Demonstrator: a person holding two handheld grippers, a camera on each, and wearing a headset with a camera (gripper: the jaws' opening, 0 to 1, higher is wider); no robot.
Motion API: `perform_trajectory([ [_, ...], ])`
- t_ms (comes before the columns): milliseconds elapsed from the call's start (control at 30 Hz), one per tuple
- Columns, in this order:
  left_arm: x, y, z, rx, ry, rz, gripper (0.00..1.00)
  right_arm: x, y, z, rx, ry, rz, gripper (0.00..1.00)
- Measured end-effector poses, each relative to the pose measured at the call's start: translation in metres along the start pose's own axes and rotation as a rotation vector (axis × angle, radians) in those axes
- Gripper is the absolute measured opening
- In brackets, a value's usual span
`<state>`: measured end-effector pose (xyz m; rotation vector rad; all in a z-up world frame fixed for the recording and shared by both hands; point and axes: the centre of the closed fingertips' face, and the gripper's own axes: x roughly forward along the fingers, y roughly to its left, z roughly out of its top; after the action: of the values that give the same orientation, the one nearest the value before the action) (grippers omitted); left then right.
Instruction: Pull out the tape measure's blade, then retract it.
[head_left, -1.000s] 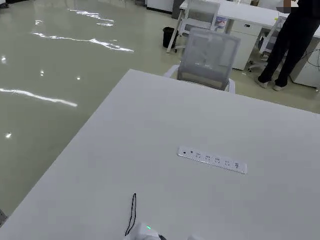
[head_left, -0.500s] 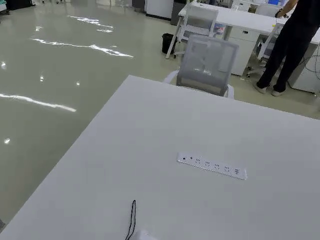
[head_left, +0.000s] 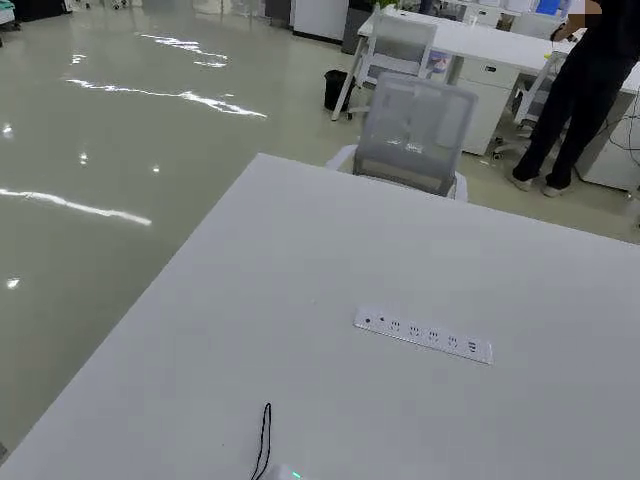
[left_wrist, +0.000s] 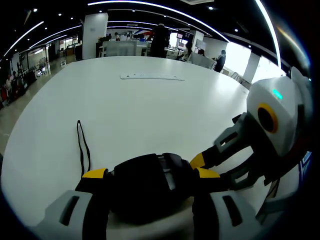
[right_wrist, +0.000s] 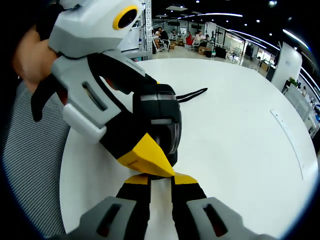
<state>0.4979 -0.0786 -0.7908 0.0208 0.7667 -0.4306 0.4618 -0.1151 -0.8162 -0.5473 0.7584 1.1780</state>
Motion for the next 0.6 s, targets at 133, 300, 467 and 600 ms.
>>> perform_trajectory([
  [133,0.000,0.000,0.001,0.004,0.003,-0.002,0.66,-0.002,-0.002,-0.003,0.006,0.003,-0.026,0.18],
  [300,-0.002,-0.002,0.001,0.048,0.006,-0.032,0.66,-0.010,-0.007,-0.012,0.035,0.006,-0.055,0.27],
  [467,-0.005,0.002,0.006,0.120,-0.028,-0.050,0.75,-0.017,-0.012,-0.017,0.082,-0.005,-0.087,0.34],
  [600,-0.011,-0.003,0.021,0.086,-0.102,-0.159,0.89,-0.025,-0.013,-0.014,0.113,-0.030,-0.114,0.43],
])
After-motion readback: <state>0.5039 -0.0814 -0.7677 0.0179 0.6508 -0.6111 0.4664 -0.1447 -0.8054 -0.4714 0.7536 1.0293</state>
